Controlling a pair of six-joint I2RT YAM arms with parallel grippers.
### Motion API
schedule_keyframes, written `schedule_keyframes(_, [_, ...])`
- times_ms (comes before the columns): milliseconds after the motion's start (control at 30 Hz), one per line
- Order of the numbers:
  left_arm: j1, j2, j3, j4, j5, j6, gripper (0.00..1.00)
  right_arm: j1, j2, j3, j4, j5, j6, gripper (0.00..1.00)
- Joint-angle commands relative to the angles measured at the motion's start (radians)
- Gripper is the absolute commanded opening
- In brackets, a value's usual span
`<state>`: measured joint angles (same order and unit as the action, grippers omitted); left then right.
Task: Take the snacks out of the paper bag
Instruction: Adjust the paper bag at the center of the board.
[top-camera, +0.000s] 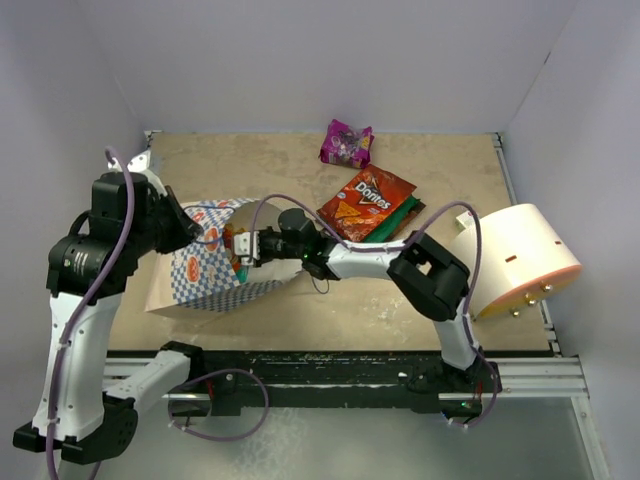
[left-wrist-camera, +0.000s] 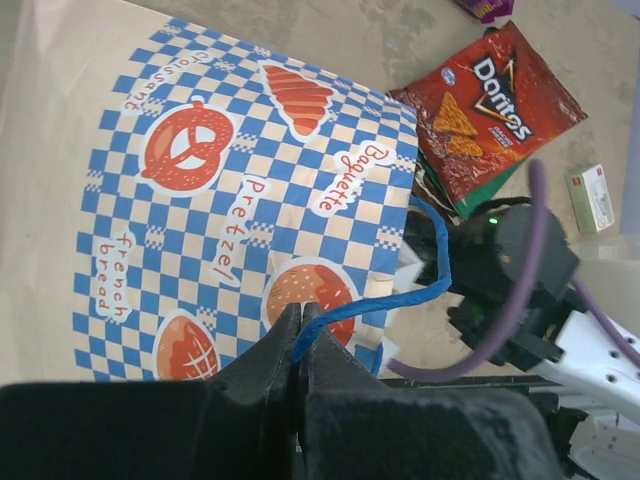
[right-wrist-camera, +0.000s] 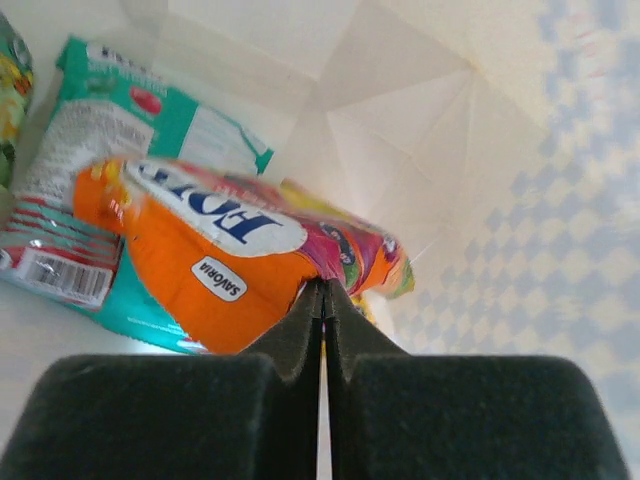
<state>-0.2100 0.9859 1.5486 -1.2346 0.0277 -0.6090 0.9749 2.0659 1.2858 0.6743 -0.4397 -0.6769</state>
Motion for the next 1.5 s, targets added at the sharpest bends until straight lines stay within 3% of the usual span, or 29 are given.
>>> schedule_keyframes(0, [0.000,-0.060,0.032,-0.034,-0.116,-0.001,0.00,0.004,-0.191,-0.014,0.034,-0.040,0.117,0.00])
schedule_keyframes(200, [0.000,-0.101,0.038,-0.077,-0.223,0.018,0.00,0.002,-0.324,-0.134,-0.025,-0.006,0.192,0.00])
schedule_keyframes(467, [0.000,-0.150,-0.001,-0.103,-0.244,-0.011,0.00,-0.008,-0.468,-0.207,-0.213,-0.009,0.246,0.00])
schedule_keyframes(533, [0.000,-0.164,-0.010,-0.095,-0.256,-0.015,0.00,-0.008,-0.449,-0.184,-0.322,-0.038,0.229,0.00])
schedule_keyframes(700, [0.000,-0.171,0.016,-0.086,-0.256,-0.021,0.00,0.006,-0.370,-0.168,-0.396,-0.042,0.213,0.00])
schedule_keyframes(833, [0.000,-0.168,-0.004,-0.042,-0.141,-0.012,0.00,0.052,-0.294,-0.119,-0.447,-0.014,0.157,0.00])
schedule_keyframes(967, [0.000,-0.170,-0.033,-0.027,-0.041,-0.052,0.00,0.151,-0.224,-0.035,-0.402,-0.061,0.237,0.04])
schedule_keyframes(1067, [0.000,-0.184,-0.063,-0.024,0.019,-0.077,0.00,0.243,-0.210,-0.005,-0.324,-0.116,0.317,0.13])
schedule_keyframes(1167, [0.000,-0.200,-0.064,-0.053,0.019,-0.092,0.00,0.236,-0.238,-0.101,-0.069,-0.140,0.538,0.26])
schedule_keyframes(1200, [0.000,-0.203,-0.064,-0.062,0.018,-0.092,0.00,0.223,-0.253,-0.137,-0.056,-0.108,0.536,0.32])
schedule_keyframes(1367, [0.000,-0.210,-0.093,-0.084,0.041,-0.105,0.00,0.104,-0.310,-0.212,-0.148,-0.060,0.412,0.49])
schedule_keyframes(1467, [0.000,-0.213,-0.106,-0.068,0.072,-0.113,0.00,0.069,-0.343,-0.251,-0.265,-0.067,0.200,0.63])
